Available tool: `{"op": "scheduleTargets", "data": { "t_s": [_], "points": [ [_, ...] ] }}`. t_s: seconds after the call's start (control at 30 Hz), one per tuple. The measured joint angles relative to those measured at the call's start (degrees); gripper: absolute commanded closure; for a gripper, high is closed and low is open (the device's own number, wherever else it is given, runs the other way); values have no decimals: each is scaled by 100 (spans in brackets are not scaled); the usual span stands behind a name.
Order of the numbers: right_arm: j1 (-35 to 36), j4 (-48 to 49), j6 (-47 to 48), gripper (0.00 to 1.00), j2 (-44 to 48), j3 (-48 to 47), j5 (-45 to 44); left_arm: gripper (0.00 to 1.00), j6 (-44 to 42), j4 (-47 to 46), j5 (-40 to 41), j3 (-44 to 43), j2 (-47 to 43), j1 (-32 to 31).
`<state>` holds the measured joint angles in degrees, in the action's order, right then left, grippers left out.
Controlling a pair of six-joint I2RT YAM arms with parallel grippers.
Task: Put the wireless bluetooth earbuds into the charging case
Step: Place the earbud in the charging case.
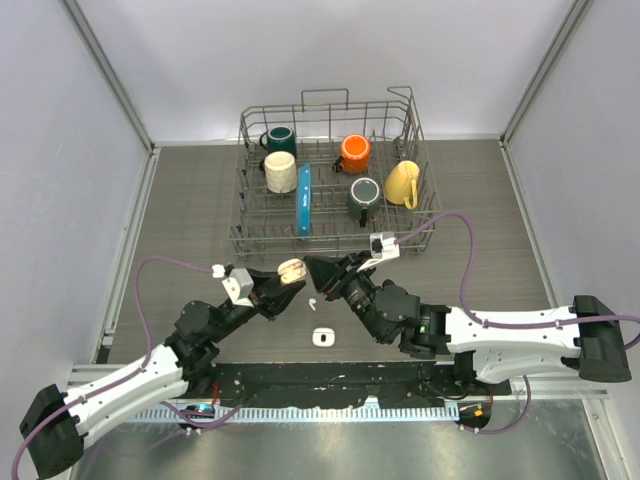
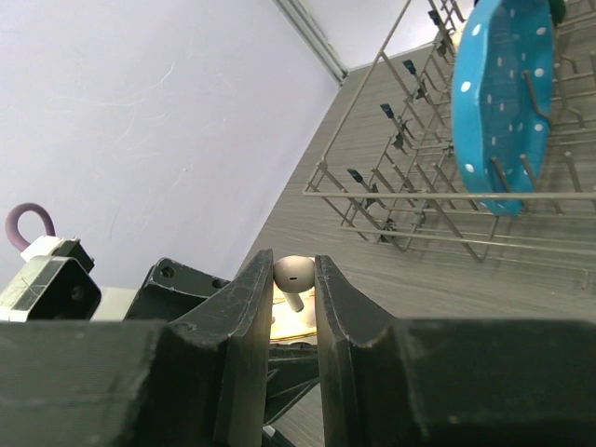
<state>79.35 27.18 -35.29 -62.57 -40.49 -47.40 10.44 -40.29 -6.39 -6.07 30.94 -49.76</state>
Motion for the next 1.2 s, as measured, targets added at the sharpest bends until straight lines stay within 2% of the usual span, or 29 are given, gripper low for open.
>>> {"op": "scheduleTargets", "data": {
  "t_s": [0.43, 1.2],
  "points": [
    [162, 791, 522, 99, -385, 0, 358, 100, -42, -149, -138, -28, 160, 0],
    [219, 1010, 651, 99, -758, 0, 402, 100, -42, -249, -177, -57, 232, 0]
  ]
}}
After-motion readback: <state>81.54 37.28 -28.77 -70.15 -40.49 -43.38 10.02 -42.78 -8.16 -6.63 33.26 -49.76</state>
